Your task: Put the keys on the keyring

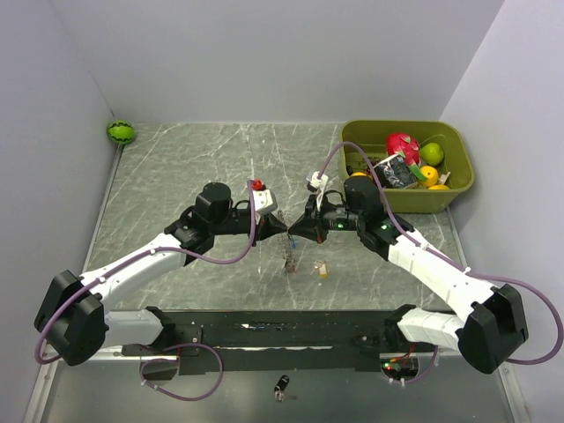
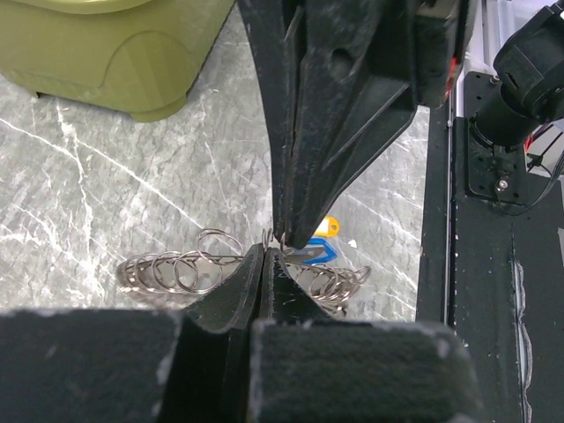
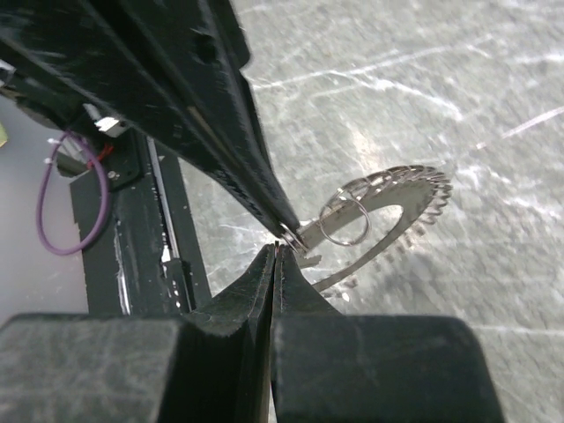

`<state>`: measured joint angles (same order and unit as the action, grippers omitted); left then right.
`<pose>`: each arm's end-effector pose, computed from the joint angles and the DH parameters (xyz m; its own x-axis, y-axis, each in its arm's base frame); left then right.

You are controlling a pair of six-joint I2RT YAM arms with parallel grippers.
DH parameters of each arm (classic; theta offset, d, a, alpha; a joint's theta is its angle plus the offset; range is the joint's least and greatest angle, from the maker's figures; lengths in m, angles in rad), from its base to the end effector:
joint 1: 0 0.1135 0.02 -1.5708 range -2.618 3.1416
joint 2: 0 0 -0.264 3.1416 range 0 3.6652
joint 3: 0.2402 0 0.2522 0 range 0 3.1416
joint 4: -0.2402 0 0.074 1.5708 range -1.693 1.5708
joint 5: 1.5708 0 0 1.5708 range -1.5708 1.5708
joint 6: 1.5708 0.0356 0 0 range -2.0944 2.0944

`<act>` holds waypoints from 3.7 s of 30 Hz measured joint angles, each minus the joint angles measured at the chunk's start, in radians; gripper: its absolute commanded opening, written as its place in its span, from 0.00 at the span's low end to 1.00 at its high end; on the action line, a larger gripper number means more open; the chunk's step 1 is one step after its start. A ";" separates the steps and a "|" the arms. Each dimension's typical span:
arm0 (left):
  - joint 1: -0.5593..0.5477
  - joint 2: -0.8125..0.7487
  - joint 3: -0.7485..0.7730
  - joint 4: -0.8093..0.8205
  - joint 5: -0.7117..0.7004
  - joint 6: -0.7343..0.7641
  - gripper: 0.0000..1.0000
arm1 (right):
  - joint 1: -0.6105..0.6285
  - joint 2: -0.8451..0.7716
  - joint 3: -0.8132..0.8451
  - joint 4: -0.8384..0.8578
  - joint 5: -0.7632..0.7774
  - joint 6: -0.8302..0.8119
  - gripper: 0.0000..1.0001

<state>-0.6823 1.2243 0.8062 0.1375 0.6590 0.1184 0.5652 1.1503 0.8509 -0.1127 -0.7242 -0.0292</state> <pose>0.2010 -0.1914 0.2889 -0.1006 0.2021 -0.9742 0.9739 0.2203 -0.0549 0.2037 0.1571 0.2993 -0.3114 -0.2234 -0.9236 -0.9233 0.3010 0.2385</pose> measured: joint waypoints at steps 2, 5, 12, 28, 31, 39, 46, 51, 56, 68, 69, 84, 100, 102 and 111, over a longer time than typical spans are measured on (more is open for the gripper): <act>-0.001 0.000 0.000 0.000 0.000 -0.001 0.01 | 0.000 -0.004 0.000 0.010 -0.018 -0.008 0.00; -0.003 0.000 0.000 -0.001 0.002 0.000 0.01 | 0.000 -0.010 -0.001 0.024 -0.028 -0.015 0.00; -0.005 0.000 0.000 -0.001 0.002 0.000 0.01 | 0.000 -0.016 -0.001 0.023 -0.015 -0.015 0.00; -0.005 -0.004 -0.002 0.001 0.000 0.000 0.01 | 0.002 -0.030 -0.006 0.023 0.051 0.010 0.00; -0.005 -0.010 -0.010 0.012 -0.002 -0.001 0.01 | 0.002 -0.030 -0.007 0.023 0.053 0.010 0.00; -0.006 -0.018 -0.027 0.024 -0.001 -0.008 0.01 | 0.004 -0.042 -0.033 0.022 0.078 0.013 0.00; -0.006 -0.040 -0.050 0.071 -0.002 -0.010 0.01 | 0.005 -0.042 -0.040 0.024 0.089 0.013 0.00; -0.006 -0.060 -0.073 0.099 -0.002 -0.015 0.01 | 0.007 -0.045 -0.042 0.035 0.072 0.014 0.00; -0.006 -0.064 -0.073 0.113 -0.002 -0.024 0.01 | 0.008 -0.056 -0.044 0.047 0.073 0.013 0.18; -0.006 -0.082 -0.121 0.195 0.006 -0.035 0.01 | 0.002 -0.164 -0.098 0.079 0.134 -0.014 0.82; -0.006 -0.086 -0.128 0.204 0.008 -0.035 0.01 | -0.001 -0.188 -0.106 0.097 0.133 -0.023 0.83; -0.007 -0.167 -0.251 0.473 0.142 -0.066 0.01 | -0.099 -0.210 -0.106 0.280 -0.333 -0.021 0.45; -0.008 -0.169 -0.252 0.576 0.179 -0.139 0.01 | -0.053 -0.158 -0.080 0.263 -0.384 0.000 0.44; -0.008 -0.169 -0.252 0.581 0.184 -0.145 0.01 | -0.052 -0.158 -0.080 0.253 -0.366 -0.006 0.44; -0.008 -0.167 -0.252 0.603 0.193 -0.167 0.01 | -0.040 -0.145 -0.077 0.238 -0.330 -0.021 0.39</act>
<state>-0.6907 1.0573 0.5545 0.7406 0.8520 -0.0490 0.5255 1.0054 0.7738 0.1253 -1.0546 -0.0502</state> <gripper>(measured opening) 0.022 0.418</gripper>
